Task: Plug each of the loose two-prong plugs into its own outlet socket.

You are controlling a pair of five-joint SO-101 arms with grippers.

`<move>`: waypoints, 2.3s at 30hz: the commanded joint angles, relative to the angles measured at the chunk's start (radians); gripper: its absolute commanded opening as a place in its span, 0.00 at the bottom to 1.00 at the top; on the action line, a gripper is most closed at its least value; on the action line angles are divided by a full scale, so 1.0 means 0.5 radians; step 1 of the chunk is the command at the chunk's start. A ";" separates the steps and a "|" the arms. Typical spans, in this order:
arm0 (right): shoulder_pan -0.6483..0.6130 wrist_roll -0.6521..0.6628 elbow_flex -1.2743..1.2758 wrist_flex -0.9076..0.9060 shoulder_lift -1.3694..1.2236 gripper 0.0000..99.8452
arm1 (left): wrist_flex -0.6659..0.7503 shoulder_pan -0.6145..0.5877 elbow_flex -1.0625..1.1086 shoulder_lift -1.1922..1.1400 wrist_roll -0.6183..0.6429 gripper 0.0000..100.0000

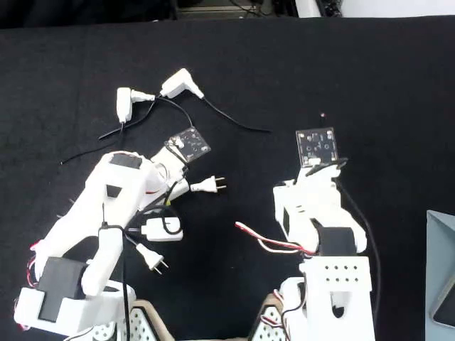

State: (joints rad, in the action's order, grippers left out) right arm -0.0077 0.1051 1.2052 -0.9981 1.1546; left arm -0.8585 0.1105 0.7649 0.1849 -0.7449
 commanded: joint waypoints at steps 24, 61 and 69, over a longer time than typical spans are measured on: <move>-0.037 0.015 -0.014 0.028 0.017 0.01 | -0.043 0.072 -0.207 -0.313 0.068 0.06; -0.414 0.107 -0.278 -0.089 0.014 0.01 | -0.322 -0.677 0.394 1.086 0.783 0.27; -0.942 0.040 -0.333 0.095 -0.044 0.01 | -0.322 -1.014 0.784 1.682 1.092 0.27</move>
State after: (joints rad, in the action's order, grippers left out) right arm -0.3959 0.1511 1.0948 -1.0073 1.1515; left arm -1.0119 -0.3667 1.1208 0.9198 -0.2463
